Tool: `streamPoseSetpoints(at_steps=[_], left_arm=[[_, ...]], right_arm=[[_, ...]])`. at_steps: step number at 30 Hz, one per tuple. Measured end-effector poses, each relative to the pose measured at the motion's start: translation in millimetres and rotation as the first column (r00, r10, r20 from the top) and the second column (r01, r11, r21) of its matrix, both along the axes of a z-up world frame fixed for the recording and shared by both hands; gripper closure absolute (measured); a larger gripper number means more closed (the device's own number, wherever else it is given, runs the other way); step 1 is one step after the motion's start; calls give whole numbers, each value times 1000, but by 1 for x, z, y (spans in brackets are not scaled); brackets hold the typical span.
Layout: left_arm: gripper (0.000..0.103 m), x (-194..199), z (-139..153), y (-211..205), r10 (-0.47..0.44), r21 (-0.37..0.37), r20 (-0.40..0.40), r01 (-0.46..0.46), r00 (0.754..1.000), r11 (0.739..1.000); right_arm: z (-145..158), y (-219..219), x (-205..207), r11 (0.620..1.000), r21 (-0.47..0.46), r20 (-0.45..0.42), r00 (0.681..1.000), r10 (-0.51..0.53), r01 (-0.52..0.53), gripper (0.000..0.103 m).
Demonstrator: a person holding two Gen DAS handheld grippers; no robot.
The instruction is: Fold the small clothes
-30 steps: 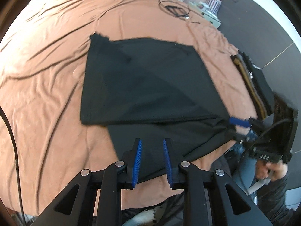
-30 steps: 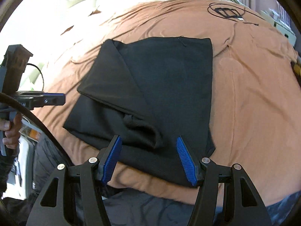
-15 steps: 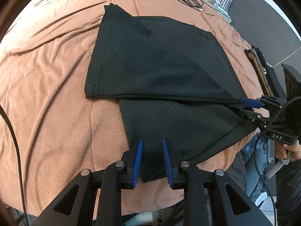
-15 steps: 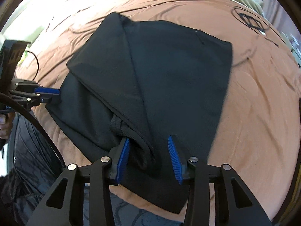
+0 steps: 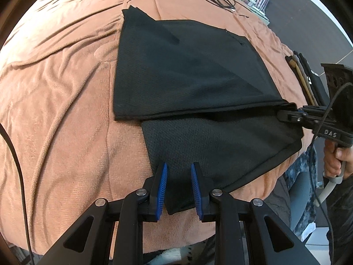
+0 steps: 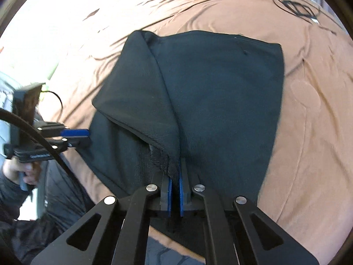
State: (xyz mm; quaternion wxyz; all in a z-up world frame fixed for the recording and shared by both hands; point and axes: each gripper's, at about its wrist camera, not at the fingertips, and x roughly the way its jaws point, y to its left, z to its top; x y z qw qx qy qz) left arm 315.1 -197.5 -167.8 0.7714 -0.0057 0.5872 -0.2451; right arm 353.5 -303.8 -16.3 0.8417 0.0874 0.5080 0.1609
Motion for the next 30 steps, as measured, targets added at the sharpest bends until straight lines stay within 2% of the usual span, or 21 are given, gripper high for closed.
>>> streamPoseSetpoints(at_steps=[3,16,26,29,30], left_arm=[[79,-2,2,-3,-8,4,7,8,1000,1000],[78,-4,8,-15,-24,27,31,23,999,999],[78,-2,-7,-18,-27,39,-7,28,1000,999],[78,1,-2,-15,-23,19,-3,23,1000,1000],[78,2,1,-13,-19,9,3,19,1000,1000]], right_arm=[[3,-10,-8,999,37,3,1000,-17,17,102],[-2,-36,-46,994,6,17,993,-113,113,102],[-11,-35,-60,993,-30,11,993,-117,117,101],[-4,-36,-62,992,-40,-1,992,-124,124,96],[0,-36,-62,991,-52,8,993,-121,121,89]])
